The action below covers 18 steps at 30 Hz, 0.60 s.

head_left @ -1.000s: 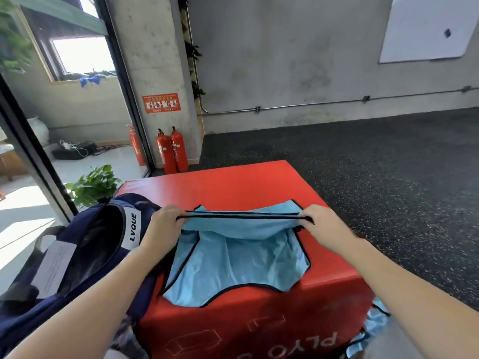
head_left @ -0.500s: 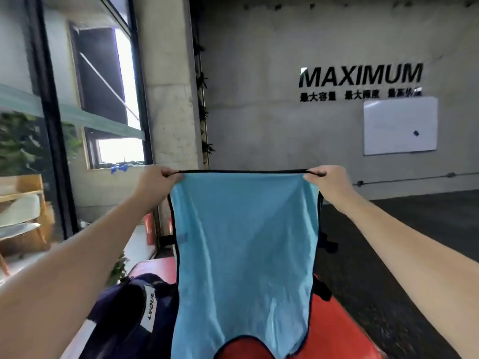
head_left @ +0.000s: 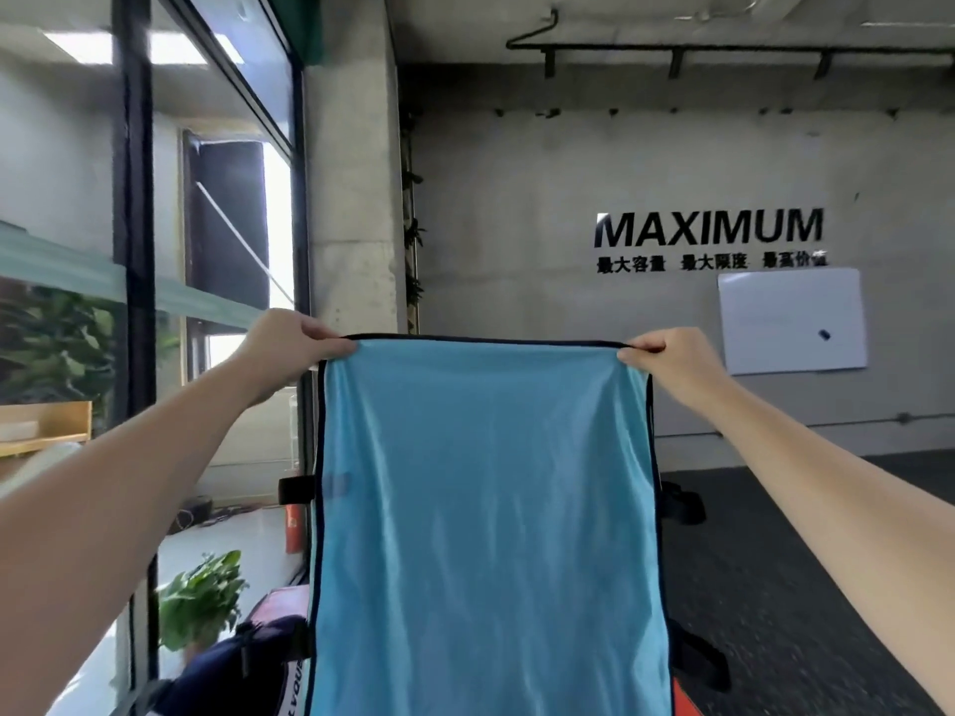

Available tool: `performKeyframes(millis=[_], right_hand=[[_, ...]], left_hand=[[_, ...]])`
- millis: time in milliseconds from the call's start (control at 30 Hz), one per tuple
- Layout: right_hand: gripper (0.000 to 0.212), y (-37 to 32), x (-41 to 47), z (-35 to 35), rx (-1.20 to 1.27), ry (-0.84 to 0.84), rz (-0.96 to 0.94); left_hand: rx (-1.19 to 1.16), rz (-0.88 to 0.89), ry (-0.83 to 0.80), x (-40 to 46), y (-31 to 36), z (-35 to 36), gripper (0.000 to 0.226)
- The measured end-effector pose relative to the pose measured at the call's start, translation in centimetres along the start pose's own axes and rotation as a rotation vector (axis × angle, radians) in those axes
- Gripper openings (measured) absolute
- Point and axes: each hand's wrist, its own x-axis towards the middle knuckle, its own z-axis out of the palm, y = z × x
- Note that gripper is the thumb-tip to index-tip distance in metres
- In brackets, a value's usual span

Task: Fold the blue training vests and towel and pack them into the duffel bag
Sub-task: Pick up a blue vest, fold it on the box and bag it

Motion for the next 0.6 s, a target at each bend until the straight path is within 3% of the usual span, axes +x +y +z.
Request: performKeyframes(millis=[300, 467, 600], right_hand=[[0.017, 7.8, -0.5, 6.8, -0.003, -0.173, 0.138], [0.023, 14.9, -1.5, 13.4, -0.145, -0.342, 0.221], [0.022, 20.6, -2.2, 19.2, -0.237, -0.47, 0.24]], left_hand=[[0.093, -0.154, -0.195, 0.8, -9.7, 7.0, 0.014], [0.157, -0.233, -0.288, 0.4, -18.2, 13.8, 0.013], [0.202, -0.236, -0.394, 0.0, -25.0, 19.1, 0.026]])
